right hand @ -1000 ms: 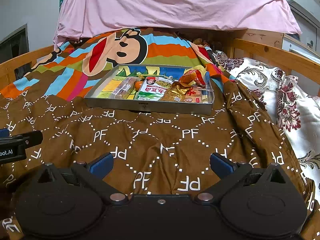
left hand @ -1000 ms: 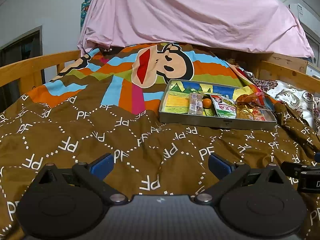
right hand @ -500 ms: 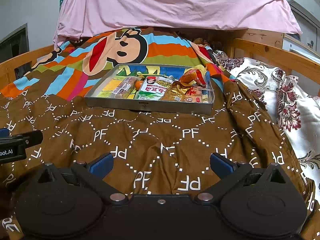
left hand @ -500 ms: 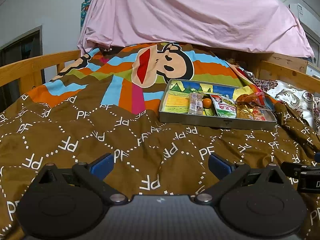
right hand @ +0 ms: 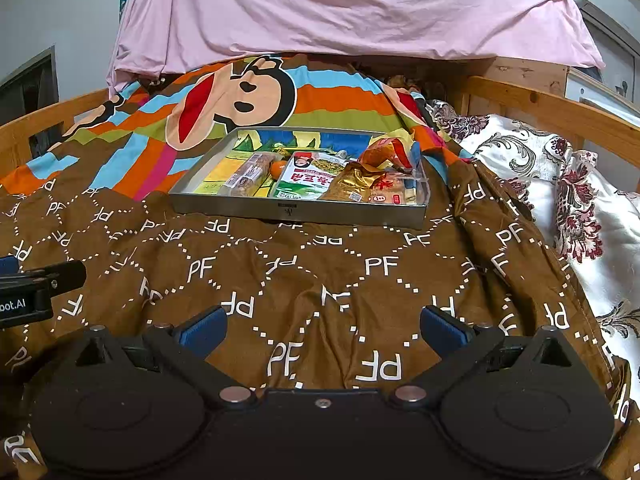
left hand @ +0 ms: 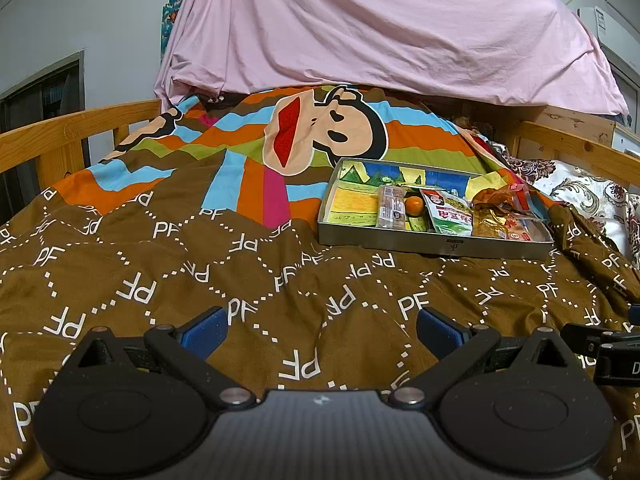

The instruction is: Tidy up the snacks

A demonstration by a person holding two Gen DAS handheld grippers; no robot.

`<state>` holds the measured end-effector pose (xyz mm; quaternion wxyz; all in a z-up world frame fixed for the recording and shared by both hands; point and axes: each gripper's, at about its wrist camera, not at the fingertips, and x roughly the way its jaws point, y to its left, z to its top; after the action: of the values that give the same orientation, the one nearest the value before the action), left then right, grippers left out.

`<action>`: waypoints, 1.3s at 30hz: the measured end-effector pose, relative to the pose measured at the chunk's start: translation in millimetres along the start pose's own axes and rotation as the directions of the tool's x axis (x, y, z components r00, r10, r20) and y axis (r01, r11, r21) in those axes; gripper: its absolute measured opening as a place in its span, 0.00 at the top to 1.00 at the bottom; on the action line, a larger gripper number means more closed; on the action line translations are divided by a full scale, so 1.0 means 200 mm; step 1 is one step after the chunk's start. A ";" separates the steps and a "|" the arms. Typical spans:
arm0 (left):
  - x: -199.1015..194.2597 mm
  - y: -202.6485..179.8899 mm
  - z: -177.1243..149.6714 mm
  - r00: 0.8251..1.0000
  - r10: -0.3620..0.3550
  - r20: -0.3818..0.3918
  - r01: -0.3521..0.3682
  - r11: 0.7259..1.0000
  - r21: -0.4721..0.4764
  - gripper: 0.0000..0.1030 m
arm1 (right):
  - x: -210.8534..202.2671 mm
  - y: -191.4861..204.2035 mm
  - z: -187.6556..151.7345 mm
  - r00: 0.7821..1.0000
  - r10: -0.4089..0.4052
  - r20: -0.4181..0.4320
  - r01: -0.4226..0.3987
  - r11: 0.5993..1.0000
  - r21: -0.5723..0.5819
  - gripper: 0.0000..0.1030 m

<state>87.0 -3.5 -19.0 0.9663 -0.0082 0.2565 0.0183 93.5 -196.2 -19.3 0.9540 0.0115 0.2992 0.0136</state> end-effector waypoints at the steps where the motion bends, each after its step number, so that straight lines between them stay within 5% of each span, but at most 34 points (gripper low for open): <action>1: 0.00 0.00 0.00 1.000 0.000 0.000 0.000 1.000 0.000 0.01 | 0.00 0.00 0.00 1.000 0.000 0.000 0.000 1.000 0.000 0.01; 39: 0.00 -0.01 0.01 1.000 0.030 0.003 -0.030 0.999 -0.014 0.01 | 0.00 0.00 0.00 1.000 -0.001 -0.002 0.001 1.000 -0.001 0.01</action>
<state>87.5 -4.6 -18.0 0.9663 -0.0113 0.2550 0.0347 94.1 -195.5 -18.7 0.9537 0.0107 0.3003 0.0135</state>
